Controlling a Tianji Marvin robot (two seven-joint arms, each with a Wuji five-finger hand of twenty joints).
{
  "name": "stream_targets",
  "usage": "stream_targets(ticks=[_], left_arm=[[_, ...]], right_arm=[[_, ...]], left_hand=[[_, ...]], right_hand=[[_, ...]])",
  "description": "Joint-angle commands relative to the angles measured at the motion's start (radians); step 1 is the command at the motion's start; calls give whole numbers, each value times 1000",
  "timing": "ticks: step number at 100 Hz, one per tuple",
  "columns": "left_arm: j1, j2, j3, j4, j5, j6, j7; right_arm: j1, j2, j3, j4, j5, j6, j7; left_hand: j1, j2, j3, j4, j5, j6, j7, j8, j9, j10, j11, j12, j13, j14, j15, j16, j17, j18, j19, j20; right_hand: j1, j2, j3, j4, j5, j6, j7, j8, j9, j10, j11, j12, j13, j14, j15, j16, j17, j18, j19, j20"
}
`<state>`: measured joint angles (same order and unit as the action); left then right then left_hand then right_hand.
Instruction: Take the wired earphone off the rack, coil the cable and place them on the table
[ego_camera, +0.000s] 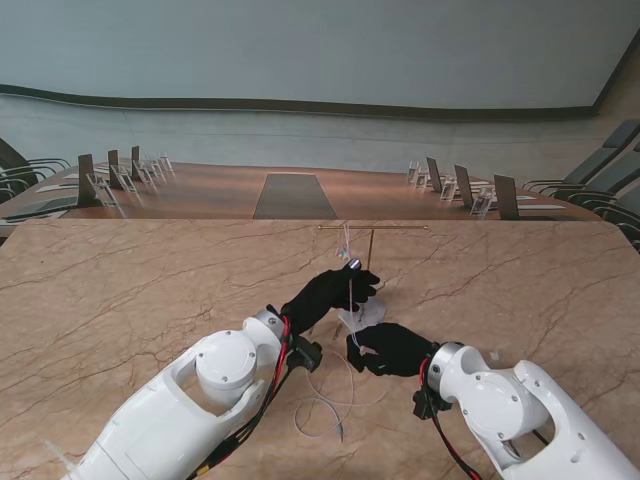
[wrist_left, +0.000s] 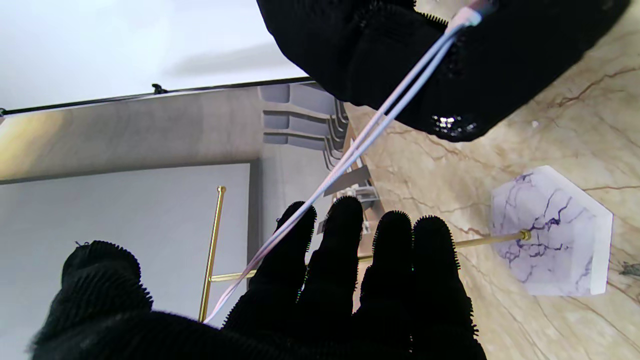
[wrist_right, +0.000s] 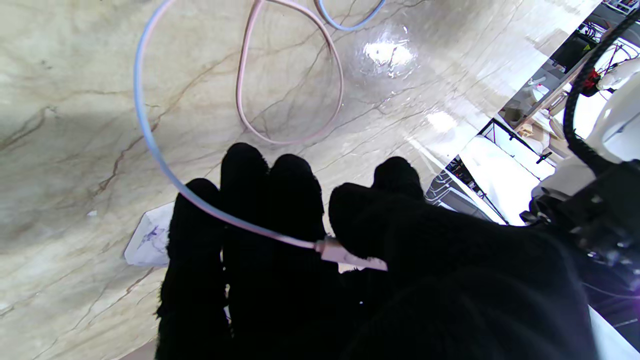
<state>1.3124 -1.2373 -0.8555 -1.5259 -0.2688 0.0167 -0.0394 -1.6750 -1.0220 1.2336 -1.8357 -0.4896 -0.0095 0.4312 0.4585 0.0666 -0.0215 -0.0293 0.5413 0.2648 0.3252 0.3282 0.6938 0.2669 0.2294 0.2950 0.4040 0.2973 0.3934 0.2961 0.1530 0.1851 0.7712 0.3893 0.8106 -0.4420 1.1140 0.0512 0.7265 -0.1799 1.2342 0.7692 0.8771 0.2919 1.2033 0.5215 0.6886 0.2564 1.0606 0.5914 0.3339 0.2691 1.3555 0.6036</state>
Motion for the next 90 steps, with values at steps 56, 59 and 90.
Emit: stream_targets(ticks=[56, 59, 90], left_arm=[[-21, -12, 8, -8, -31, -55, -11], [-22, -10, 6, -9, -30, -60, -14], [-26, 8, -10, -35, -9, -86, -49]], right_arm=[[7, 1, -22, 0, -4, 40, 13], [8, 1, -23, 0, -4, 42, 15], [11, 3, -27, -1, -3, 46, 24]], left_hand=[[25, 9, -5, -26, 3, -29, 49, 46, 59, -11, 46, 39, 85, 23, 32, 22, 57, 2, 73, 35], [26, 12, -5, -26, 5, -31, 52, 47, 62, -16, 47, 40, 92, 19, 34, 23, 62, 1, 75, 35], [56, 23, 1, -25, 14, -32, 65, 52, 78, -16, 53, 45, 109, 24, 38, 28, 74, 7, 88, 40]], right_hand=[[-28, -44, 46, 38, 25, -19, 48, 6, 23, 109, 53, 16, 61, 2, 59, 6, 11, -9, 67, 32], [-28, -44, 46, 38, 25, -19, 48, 6, 23, 109, 53, 16, 60, 3, 59, 6, 11, -9, 68, 32], [-29, -43, 48, 42, 26, -17, 51, 7, 23, 111, 61, 21, 62, 5, 67, 7, 11, -9, 73, 35]])
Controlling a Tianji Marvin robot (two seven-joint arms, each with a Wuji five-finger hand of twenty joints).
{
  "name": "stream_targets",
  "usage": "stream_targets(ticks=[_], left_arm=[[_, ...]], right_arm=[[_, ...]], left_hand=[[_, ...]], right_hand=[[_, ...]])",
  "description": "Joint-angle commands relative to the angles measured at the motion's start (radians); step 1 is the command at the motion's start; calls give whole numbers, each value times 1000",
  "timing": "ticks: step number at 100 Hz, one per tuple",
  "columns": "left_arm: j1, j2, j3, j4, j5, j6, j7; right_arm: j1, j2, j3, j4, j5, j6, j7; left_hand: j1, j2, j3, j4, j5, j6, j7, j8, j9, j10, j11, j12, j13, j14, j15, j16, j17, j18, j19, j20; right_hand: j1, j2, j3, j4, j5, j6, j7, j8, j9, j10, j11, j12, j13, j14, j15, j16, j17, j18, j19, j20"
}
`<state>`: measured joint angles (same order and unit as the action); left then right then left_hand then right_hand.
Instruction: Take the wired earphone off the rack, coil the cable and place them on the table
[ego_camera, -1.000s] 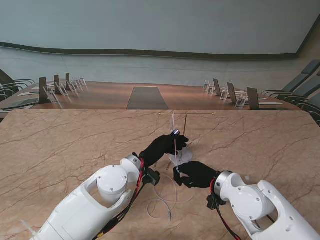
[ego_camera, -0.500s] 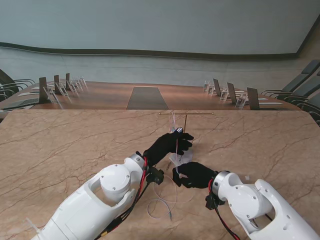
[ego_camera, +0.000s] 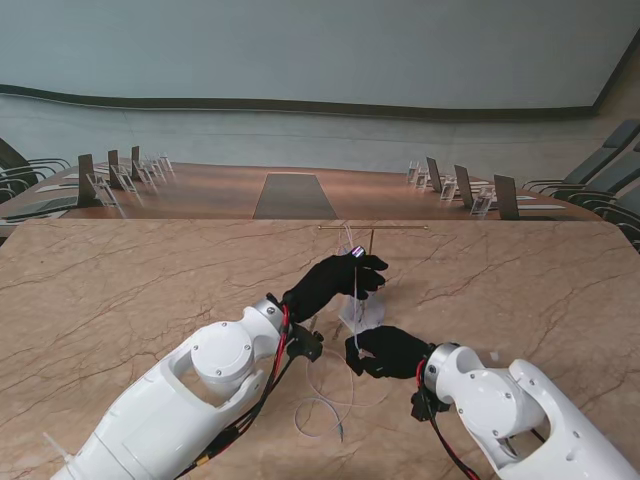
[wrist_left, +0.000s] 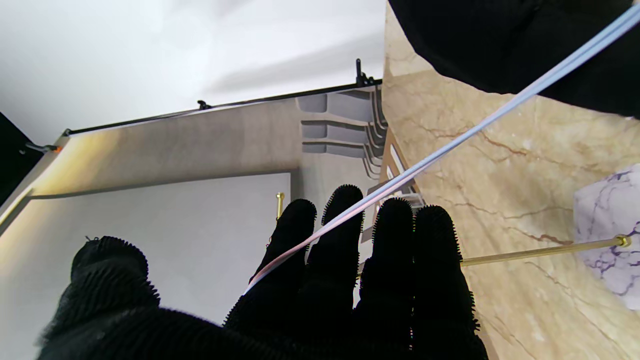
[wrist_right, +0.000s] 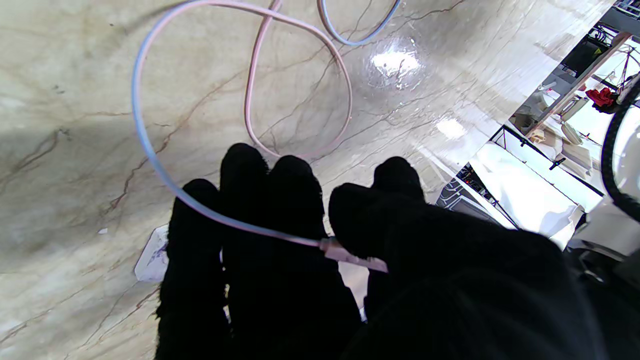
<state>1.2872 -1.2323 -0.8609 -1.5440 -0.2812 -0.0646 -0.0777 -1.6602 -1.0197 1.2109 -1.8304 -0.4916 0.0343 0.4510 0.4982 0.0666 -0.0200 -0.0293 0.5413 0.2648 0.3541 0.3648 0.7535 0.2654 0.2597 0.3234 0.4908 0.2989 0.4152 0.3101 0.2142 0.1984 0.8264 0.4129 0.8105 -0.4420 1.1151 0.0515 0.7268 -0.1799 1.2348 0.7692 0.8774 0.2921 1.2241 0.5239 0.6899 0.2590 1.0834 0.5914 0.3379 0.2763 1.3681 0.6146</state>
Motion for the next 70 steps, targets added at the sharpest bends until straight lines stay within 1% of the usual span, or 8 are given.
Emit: stream_targets(ticks=[1, 24, 27, 40, 44, 52, 63, 70], left_arm=[[0, 4, -5, -18, 4, -5, -11], [-3, 13, -11, -33, 37, -6, -19], [-4, 13, -12, -35, 40, -7, -19], [-7, 19, -16, -44, 51, -7, -28], [-8, 20, -17, -46, 57, -8, -28], [-12, 22, -18, -50, 74, -8, -26], [-19, 23, -19, -50, 88, -14, -23], [-22, 25, -20, -55, 99, -13, -25]], right_arm=[[-4, 1, -4, -6, -1, 2, 4], [4, 1, -7, -5, -1, -3, 6], [5, 1, -7, -4, -1, -4, 6], [9, 2, -8, -3, -3, -7, 9], [10, 2, -9, -3, -4, -8, 11], [13, 3, -9, -3, -4, -7, 15], [14, 3, -8, -4, -7, -10, 17], [16, 3, -7, -5, -7, -12, 17]], left_hand=[[20, 22, 0, -25, 15, -33, 37, 16, 20, -15, 23, 17, 24, 21, 17, 14, 14, -6, 34, 17], [146, 30, 9, -24, 26, -38, 64, 28, 48, -28, 34, 25, 57, 16, 28, 19, 42, -3, 52, 23], [180, 32, -2, -27, 25, -38, 72, 31, 52, -31, 37, 27, 63, 14, 30, 20, 47, -3, 57, 23], [232, 33, 5, -22, 30, -44, 84, 34, 60, -37, 40, 28, 74, 10, 33, 21, 59, -4, 62, 24], [279, 35, -6, -24, 32, -45, 99, 39, 70, -41, 45, 29, 86, 11, 37, 21, 70, -2, 68, 25], [392, 26, 5, -16, 38, -54, 117, 43, 85, -51, 52, 31, 108, 2, 46, 22, 94, -3, 78, 26], [479, 28, 12, -7, 38, -62, 143, 49, 98, -59, 60, 31, 126, -4, 49, 20, 112, -2, 83, 24], [523, 22, -1, -9, 37, -75, 160, 54, 103, -68, 63, 31, 136, -11, 52, 20, 124, -5, 88, 23]], right_hand=[[-29, -43, 47, 42, 26, -17, 51, 8, 23, 111, 40, 19, 60, 2, 44, 7, 7, -16, 60, 24], [-29, -44, 47, 45, 26, -18, 52, 9, 24, 113, 45, 22, 63, 3, 51, 7, 8, -17, 66, 27], [-30, -43, 48, 45, 26, -18, 52, 9, 25, 113, 46, 23, 63, 2, 52, 8, 9, -17, 66, 27], [-30, -44, 49, 48, 27, -17, 52, 10, 26, 113, 49, 25, 65, 3, 56, 9, 10, -16, 69, 29], [-30, -44, 49, 49, 28, -17, 53, 10, 27, 113, 50, 26, 65, 3, 56, 9, 11, -16, 70, 30], [-30, -45, 50, 50, 28, -16, 53, 10, 27, 114, 52, 28, 67, 4, 59, 9, 11, -16, 71, 31], [-31, -45, 51, 51, 28, -16, 54, 11, 28, 116, 53, 30, 68, 5, 61, 10, 12, -16, 73, 32], [-31, -45, 51, 52, 29, -15, 54, 11, 29, 115, 54, 31, 69, 6, 63, 10, 13, -16, 75, 33]])
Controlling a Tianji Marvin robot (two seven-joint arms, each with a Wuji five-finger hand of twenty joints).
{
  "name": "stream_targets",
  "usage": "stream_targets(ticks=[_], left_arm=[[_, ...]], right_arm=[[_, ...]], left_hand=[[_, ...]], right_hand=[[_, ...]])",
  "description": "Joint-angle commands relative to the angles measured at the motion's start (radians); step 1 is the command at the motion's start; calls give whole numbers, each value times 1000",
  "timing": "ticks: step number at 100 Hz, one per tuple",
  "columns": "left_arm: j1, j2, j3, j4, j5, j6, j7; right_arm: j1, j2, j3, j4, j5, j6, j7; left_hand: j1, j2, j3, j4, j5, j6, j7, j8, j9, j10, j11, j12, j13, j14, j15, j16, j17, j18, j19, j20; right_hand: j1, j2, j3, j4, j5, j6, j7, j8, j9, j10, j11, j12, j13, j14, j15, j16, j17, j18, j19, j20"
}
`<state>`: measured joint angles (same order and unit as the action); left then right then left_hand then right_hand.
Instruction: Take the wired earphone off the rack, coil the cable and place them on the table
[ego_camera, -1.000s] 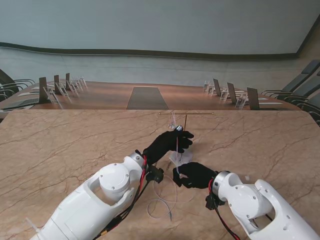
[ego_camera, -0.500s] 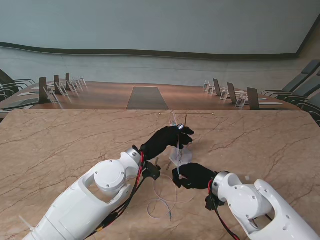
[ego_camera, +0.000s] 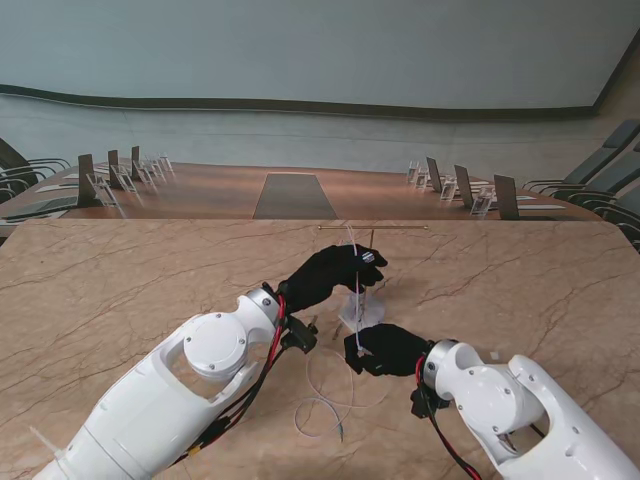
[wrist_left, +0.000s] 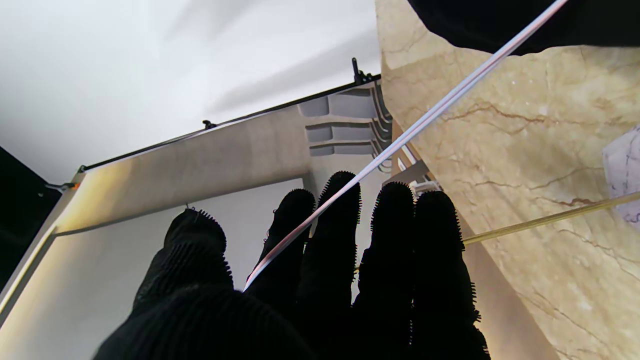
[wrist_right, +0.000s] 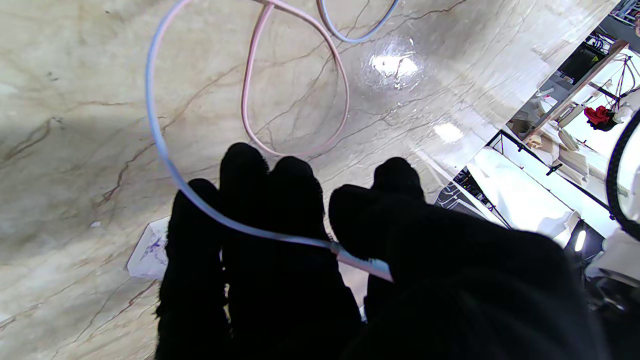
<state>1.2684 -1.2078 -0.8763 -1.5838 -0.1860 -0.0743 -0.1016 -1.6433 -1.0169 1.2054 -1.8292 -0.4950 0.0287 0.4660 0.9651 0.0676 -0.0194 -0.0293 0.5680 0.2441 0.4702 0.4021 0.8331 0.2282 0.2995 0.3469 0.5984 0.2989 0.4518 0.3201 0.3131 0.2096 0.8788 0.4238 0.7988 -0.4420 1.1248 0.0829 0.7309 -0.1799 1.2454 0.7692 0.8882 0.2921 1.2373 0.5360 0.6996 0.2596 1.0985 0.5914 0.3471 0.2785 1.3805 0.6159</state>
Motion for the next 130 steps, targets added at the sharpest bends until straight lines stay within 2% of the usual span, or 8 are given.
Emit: stream_targets(ticks=[1, 17, 37, 50, 65, 130], left_arm=[[-4, 0, -5, -15, 5, -4, -1], [-9, 4, -9, -23, 13, -12, -6], [-21, 7, -14, -26, 19, -28, -14], [-29, 9, -18, -28, 11, -38, -22], [-41, 7, -18, -21, -4, -53, -25], [-104, 2, -24, 21, -24, -93, -39]], right_arm=[[-1, 1, -1, -6, -4, -7, 2], [6, 1, -3, -7, -1, -14, 3], [18, 1, -7, -8, 5, -22, 7], [25, 1, -4, -10, 6, -27, 8], [39, 2, 0, -12, 6, -39, 13], [89, -4, -15, 6, 26, -40, -1]], left_hand=[[63, 19, 1, -9, 9, -57, 45, 17, 24, -31, 24, 8, 30, -11, 16, 10, 28, -16, 36, 12], [111, 20, -6, -14, 1, -83, 67, 26, 23, -37, 27, 7, 33, -17, 12, 8, 32, -20, 31, 7], [122, 18, -11, -14, 5, -98, 78, 26, 32, -44, 30, 6, 42, -22, 13, 7, 45, -22, 31, 4], [110, 30, -16, -16, 6, -91, 79, 24, 29, -42, 28, 5, 37, -21, 10, 6, 38, -23, 26, 1], [39, 55, -20, -13, 10, -77, 61, 10, 14, -36, 18, 0, 12, -22, -1, 3, 11, -31, 9, -6], [20, 66, -18, -16, -12, -88, 31, -2, -44, -42, 4, -11, -44, -44, -27, -7, -39, -59, -27, -14]], right_hand=[[-20, -45, 41, 21, 25, -15, 43, 11, 18, 115, 41, 19, 59, 5, 48, 10, 4, -18, 62, 32], [-20, -45, 42, 22, 25, -15, 43, 11, 19, 116, 41, 20, 60, 5, 48, 10, 4, -17, 63, 33], [-21, -46, 42, 24, 25, -16, 42, 10, 20, 115, 41, 21, 61, 5, 49, 9, 5, -17, 63, 34], [-20, -47, 42, 26, 27, -17, 42, 10, 22, 116, 41, 21, 63, 6, 50, 9, 6, -17, 64, 35], [-22, -45, 43, 28, 27, -16, 42, 10, 25, 116, 42, 22, 67, 5, 52, 10, 10, -16, 66, 36], [-25, -45, 43, 39, 30, -15, 42, 8, 31, 118, 44, 28, 74, 9, 58, 12, 16, -10, 75, 40]])
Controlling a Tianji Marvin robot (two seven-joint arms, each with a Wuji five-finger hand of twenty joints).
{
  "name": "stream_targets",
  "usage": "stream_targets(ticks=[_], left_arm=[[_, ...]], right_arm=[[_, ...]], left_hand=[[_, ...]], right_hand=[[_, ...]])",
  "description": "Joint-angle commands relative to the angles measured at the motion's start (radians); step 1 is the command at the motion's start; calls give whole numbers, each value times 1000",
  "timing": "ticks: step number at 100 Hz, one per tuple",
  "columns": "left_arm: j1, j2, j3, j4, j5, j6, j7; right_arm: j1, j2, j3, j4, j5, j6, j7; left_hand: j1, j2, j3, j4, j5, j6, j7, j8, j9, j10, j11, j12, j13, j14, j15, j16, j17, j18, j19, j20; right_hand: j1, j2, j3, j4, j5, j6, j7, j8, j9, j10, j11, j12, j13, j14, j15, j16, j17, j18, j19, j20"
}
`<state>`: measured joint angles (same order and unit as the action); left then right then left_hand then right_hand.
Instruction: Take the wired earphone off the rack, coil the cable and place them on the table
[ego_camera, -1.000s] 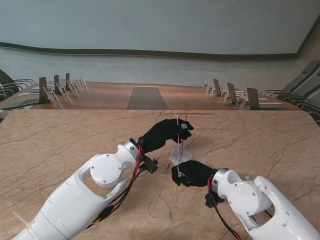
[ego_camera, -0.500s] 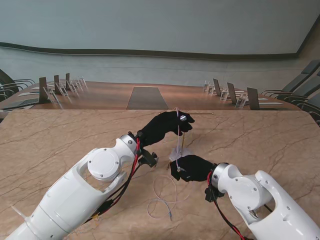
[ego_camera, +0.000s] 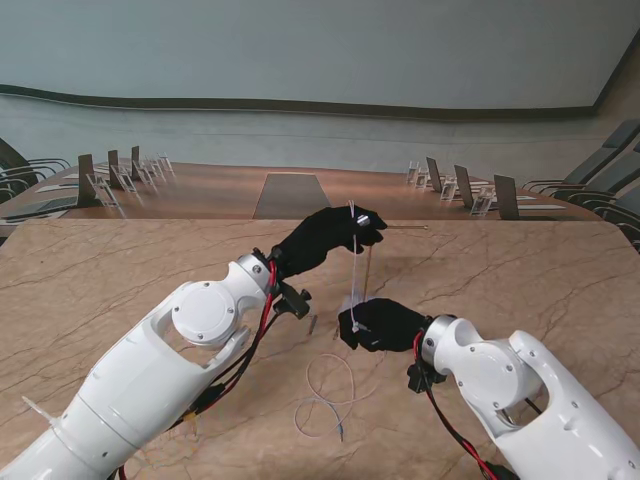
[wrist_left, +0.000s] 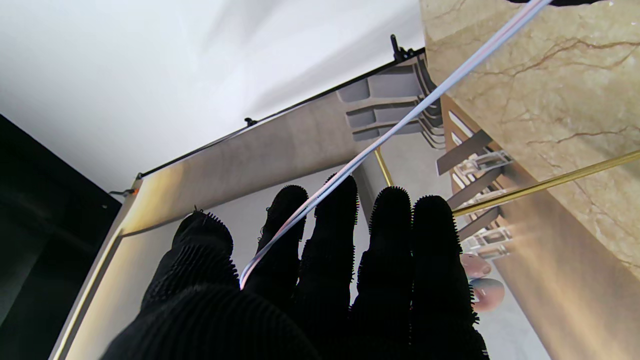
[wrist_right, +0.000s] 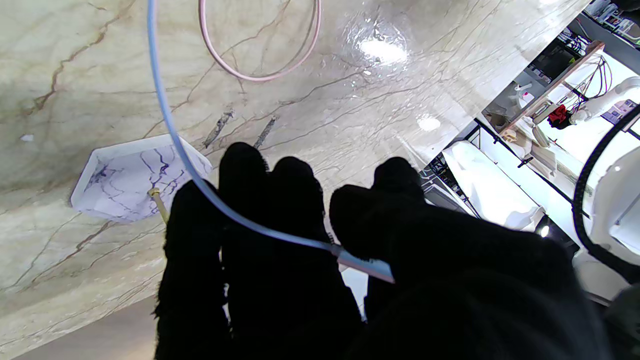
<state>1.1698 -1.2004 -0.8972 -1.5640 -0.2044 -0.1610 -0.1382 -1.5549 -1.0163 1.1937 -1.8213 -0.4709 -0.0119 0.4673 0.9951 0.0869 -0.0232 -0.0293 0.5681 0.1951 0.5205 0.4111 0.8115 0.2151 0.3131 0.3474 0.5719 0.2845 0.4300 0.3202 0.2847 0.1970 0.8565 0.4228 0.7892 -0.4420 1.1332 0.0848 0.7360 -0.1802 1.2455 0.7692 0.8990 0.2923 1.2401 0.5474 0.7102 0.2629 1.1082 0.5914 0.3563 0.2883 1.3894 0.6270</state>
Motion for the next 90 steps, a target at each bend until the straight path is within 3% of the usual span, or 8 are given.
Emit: stream_targets(ticks=[1, 43, 90], left_arm=[[-5, -6, -3, 1, -6, -7, -3], [-33, -9, 1, 25, -8, -21, -6], [-77, -13, 0, 74, -14, -48, -18]], right_arm=[[2, -5, -4, -1, 2, 1, -3], [24, -7, -13, 9, 10, 1, -7], [56, -10, -30, 22, 21, 18, -12]], left_hand=[[-11, 46, -14, -16, -13, -39, -19, -11, -23, -27, -10, -12, -17, -29, -5, -7, -11, -47, -5, -13], [-26, 45, -14, -16, -29, -51, -35, -15, -77, -35, -27, -23, -79, -59, -35, -19, -69, -83, -49, -27], [-41, 43, -14, -17, -27, -57, -42, -15, -84, -40, -27, -29, -86, -67, -40, -23, -78, -91, -59, -28]], right_hand=[[-15, -45, 35, 37, 25, -14, 42, 8, 20, 117, 42, 17, 64, 6, 49, 12, 7, -20, 66, 29], [-15, -45, 34, 39, 25, -14, 42, 7, 21, 116, 42, 19, 66, 6, 50, 12, 9, -21, 67, 30], [-16, -44, 34, 41, 26, -11, 42, 6, 23, 118, 43, 20, 68, 7, 52, 13, 10, -20, 70, 31]])
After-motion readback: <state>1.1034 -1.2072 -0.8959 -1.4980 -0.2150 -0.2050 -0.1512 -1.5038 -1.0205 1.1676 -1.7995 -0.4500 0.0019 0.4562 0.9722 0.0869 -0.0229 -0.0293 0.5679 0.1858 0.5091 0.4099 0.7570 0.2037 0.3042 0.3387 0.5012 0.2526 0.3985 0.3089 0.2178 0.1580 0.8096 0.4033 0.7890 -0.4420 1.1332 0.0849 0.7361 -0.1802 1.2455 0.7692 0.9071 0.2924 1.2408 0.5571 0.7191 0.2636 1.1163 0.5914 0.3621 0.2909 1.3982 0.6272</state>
